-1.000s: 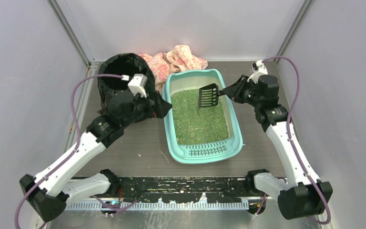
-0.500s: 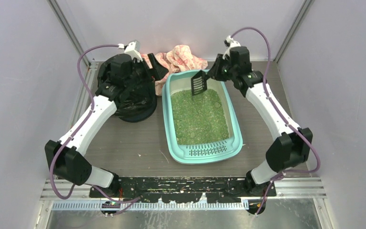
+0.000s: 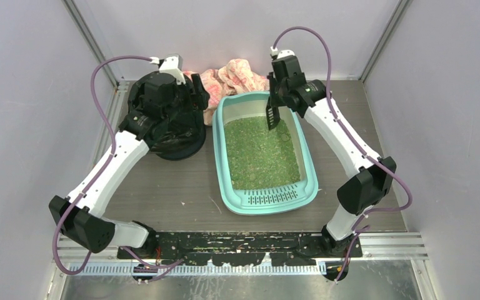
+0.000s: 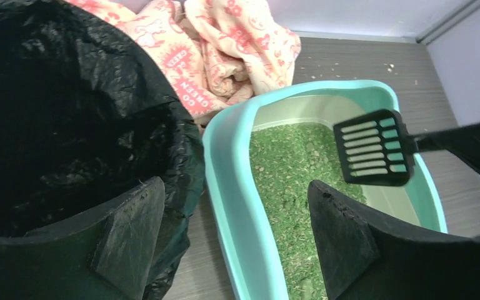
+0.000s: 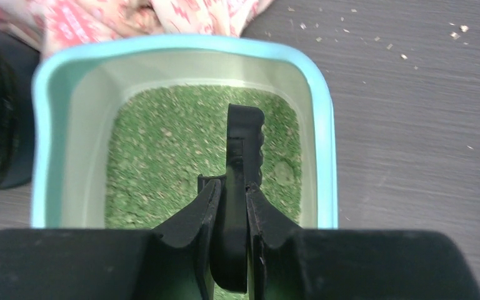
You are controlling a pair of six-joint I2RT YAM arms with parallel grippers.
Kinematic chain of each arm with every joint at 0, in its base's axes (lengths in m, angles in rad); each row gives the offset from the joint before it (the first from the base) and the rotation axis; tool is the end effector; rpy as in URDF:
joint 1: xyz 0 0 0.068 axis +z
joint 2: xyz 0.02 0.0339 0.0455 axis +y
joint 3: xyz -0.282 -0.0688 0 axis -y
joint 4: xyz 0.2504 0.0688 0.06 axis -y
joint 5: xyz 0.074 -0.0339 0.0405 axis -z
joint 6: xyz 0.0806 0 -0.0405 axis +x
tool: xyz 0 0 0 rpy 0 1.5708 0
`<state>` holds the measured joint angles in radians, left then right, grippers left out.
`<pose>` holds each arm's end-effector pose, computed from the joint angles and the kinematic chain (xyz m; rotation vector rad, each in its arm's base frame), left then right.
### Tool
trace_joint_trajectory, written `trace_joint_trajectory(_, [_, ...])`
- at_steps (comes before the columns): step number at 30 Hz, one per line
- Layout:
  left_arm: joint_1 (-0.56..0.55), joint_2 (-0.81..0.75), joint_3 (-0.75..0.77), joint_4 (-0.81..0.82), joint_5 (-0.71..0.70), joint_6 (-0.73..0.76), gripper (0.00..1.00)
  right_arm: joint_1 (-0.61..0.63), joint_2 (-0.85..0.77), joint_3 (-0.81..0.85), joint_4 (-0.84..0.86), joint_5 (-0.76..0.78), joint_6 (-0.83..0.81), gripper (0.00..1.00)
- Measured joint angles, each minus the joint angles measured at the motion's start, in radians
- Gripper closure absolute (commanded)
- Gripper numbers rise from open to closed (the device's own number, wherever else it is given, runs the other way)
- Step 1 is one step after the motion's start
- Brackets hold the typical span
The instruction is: Clean the litter box
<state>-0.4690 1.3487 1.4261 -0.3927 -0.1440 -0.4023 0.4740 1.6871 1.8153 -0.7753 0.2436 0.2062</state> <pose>0.3166 -0.1475 0.4201 -0.0362 1.9085 -0.4591 0.3780 0.1721 0.3933 -0.1604 2.1921 0.1111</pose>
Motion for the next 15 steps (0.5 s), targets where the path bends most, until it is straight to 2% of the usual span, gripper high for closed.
trace_joint_trajectory(15, [0.0, -0.001, -0.003, -0.009, -0.047, 0.0, 0.17, 0.182, 0.039, -0.093, -0.071, 0.373, -0.129, 0.99])
